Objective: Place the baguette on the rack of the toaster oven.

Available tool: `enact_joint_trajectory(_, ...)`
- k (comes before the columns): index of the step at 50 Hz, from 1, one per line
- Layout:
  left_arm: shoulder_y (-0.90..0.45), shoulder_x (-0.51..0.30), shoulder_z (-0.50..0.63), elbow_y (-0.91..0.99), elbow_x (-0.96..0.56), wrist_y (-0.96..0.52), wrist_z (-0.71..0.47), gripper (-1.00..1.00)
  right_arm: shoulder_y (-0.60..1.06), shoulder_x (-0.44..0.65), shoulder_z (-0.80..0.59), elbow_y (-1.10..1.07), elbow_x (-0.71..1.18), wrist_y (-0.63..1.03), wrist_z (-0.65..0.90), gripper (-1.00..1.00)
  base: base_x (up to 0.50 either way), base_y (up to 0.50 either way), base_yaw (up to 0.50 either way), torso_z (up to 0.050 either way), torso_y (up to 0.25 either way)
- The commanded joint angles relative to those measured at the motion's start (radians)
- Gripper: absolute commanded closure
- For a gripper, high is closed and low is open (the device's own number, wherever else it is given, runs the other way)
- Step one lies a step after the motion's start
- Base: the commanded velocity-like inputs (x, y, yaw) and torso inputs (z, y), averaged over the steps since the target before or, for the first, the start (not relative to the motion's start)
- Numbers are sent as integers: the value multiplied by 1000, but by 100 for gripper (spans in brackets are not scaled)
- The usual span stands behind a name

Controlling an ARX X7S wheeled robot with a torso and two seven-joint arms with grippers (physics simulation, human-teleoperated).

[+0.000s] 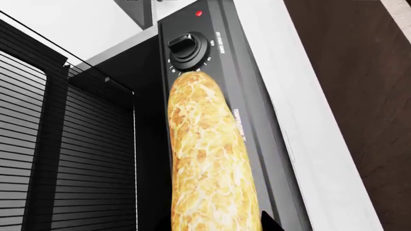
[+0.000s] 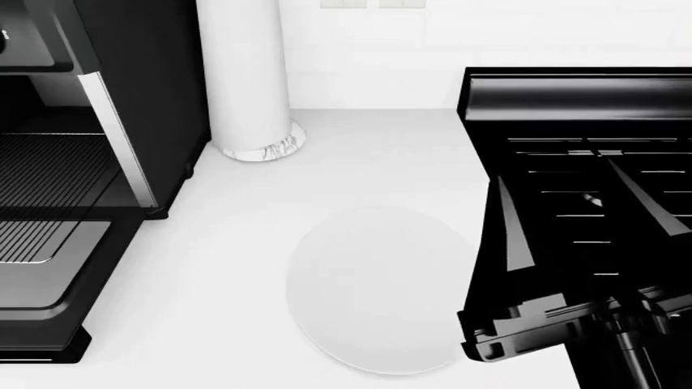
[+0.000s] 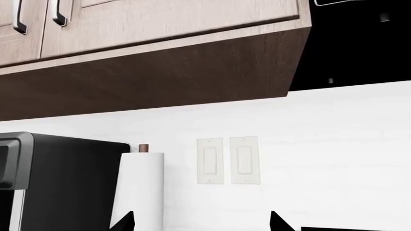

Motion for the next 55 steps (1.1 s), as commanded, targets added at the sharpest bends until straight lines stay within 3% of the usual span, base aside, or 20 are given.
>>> enact_joint_trajectory(1,40,-3,-18,-13,0,12,0,100,-2,1,2,4,1,-4,-3,-100,0,0,0,0,0)
enact_joint_trajectory(55,167,6,-75,-47,16,13,-1,100,-7,-4,11,18,7,-11,-16,-100,0,0,0,0,0)
